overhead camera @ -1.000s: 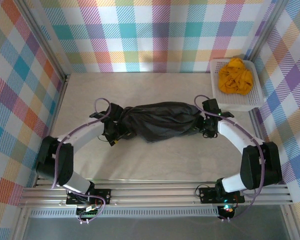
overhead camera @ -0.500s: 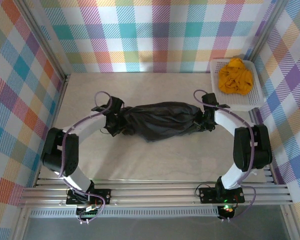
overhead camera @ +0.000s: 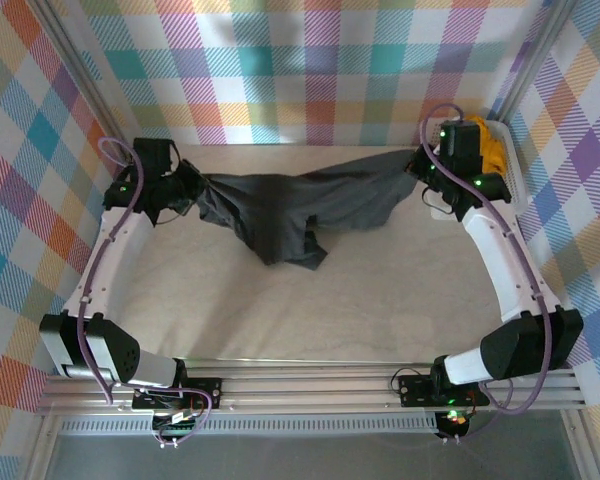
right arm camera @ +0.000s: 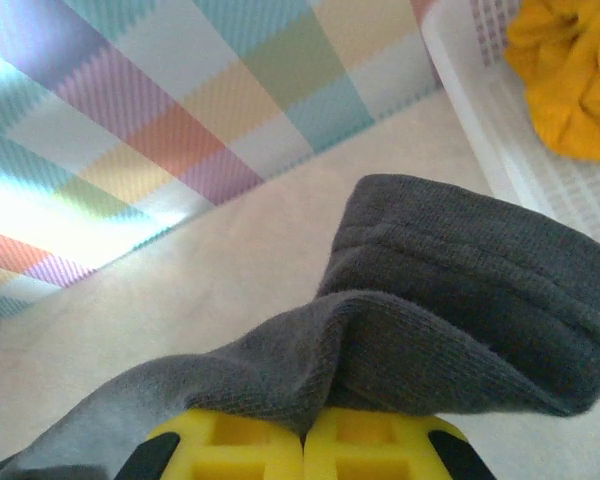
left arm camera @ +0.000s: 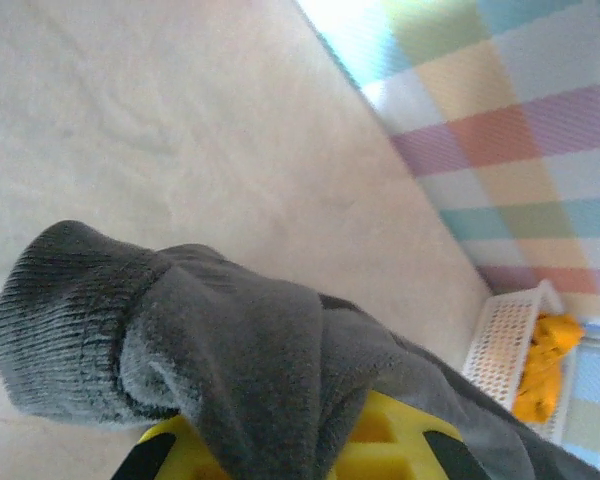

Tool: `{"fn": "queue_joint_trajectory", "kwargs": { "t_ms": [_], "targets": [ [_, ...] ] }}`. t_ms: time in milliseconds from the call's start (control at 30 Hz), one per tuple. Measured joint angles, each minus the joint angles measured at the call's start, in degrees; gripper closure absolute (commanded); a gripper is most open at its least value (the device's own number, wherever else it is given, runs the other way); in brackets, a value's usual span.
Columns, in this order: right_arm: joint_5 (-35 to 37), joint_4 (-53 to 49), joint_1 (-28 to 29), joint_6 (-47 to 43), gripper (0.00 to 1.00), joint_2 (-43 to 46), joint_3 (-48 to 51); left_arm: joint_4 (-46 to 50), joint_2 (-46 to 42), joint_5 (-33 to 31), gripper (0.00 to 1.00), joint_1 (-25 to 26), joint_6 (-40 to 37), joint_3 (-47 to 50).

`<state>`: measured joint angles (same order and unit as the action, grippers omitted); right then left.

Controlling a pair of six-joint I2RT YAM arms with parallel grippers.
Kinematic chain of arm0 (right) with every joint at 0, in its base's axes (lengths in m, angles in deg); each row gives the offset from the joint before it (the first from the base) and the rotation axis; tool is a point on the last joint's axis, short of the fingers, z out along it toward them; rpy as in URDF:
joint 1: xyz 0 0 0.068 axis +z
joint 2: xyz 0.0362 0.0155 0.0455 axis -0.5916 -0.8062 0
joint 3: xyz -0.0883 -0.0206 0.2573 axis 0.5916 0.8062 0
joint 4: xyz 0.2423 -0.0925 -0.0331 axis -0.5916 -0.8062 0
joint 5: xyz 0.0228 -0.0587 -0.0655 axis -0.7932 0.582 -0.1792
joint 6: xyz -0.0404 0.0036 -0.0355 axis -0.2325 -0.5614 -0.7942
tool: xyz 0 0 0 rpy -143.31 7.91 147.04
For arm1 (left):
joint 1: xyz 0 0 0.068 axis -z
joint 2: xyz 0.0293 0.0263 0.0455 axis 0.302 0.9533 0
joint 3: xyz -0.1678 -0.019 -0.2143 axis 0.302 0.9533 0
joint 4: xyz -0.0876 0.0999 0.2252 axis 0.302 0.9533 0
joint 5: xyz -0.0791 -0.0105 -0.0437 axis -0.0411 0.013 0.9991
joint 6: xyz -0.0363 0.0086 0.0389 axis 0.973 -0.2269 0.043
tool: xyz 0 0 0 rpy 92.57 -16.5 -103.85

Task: Fold and stack the t-shirts

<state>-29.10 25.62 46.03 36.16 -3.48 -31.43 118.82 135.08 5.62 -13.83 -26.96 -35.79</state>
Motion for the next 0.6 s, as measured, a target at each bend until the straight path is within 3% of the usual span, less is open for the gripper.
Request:
{"fn": "queue_joint_trajectory", "kwargs": {
  "t_ms": [433, 533, 600],
  "targets": [
    [-2.45, -1.25, 0.0, -2.45, 1.0, 9.79, -0.94, 4.24, -5.07, 1.46, 0.98, -2.03, 2.54, -6.56],
    [-3.26, -1.18, 0.0, -2.12, 1.0, 12.59, 2.73, 4.42, -5.31, 1.25, 0.87, -2.03, 3.39, -5.16],
    [-3.87, -1.36, 0.0, -1.29, 1.0, 13.77, 6.36, 4.44, -5.14, 1.27, 0.7, -2.1, 3.21, -2.49]
  ]
}}
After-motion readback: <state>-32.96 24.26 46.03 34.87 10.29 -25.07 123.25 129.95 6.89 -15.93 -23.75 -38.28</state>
